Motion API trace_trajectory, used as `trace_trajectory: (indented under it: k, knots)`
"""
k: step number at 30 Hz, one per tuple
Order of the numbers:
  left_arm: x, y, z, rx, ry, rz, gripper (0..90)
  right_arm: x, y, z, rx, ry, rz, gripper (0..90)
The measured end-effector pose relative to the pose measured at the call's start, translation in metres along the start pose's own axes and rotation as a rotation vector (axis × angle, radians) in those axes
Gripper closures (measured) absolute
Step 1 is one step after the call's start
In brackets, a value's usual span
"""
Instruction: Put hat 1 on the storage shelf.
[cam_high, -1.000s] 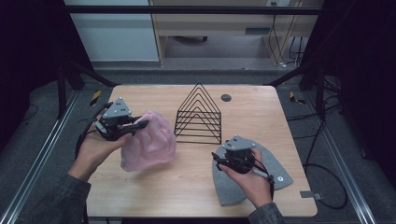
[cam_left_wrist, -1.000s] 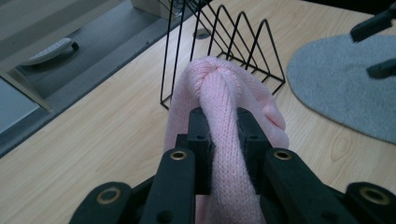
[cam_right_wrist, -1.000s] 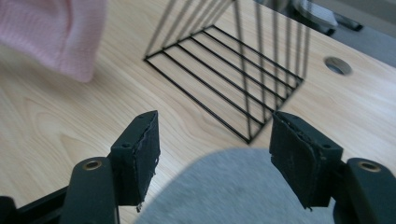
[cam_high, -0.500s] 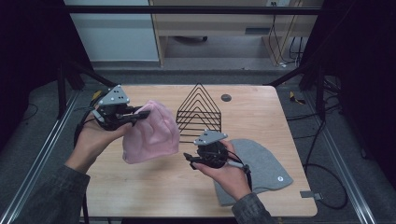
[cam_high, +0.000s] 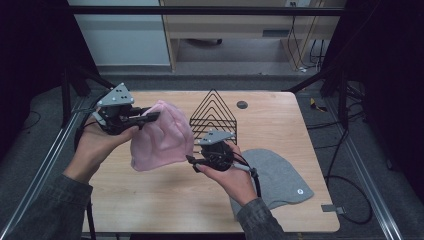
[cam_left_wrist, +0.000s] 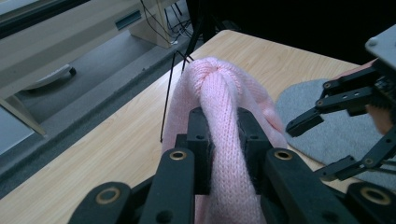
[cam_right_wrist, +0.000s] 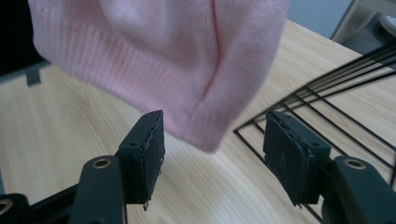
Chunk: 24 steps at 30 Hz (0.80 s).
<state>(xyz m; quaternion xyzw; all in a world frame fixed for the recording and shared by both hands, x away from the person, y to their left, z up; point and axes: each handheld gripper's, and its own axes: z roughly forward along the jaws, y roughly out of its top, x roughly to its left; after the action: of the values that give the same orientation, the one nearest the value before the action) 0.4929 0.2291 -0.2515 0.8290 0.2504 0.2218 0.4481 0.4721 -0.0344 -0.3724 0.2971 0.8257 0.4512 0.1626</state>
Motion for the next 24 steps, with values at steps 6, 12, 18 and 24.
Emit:
trace_trajectory:
  k: [6,12,18,24]
  knots:
    - [0.0,0.003,-0.005,-0.017,-0.016,-0.001,78.2,0.001,0.005,0.01,0.012,-0.021,0.01,37.8]
    - [0.003,0.005,-0.009,-0.023,-0.017,-0.003,78.1,-0.001,0.006,0.02,0.027,0.029,0.008,50.9]
    - [0.007,0.006,-0.011,-0.036,-0.018,-0.018,78.1,-0.002,0.012,0.021,0.041,0.072,-0.032,80.0]
    - [0.015,0.006,-0.018,-0.034,0.005,-0.01,78.0,-0.012,0.018,0.01,0.029,0.086,-0.032,84.3]
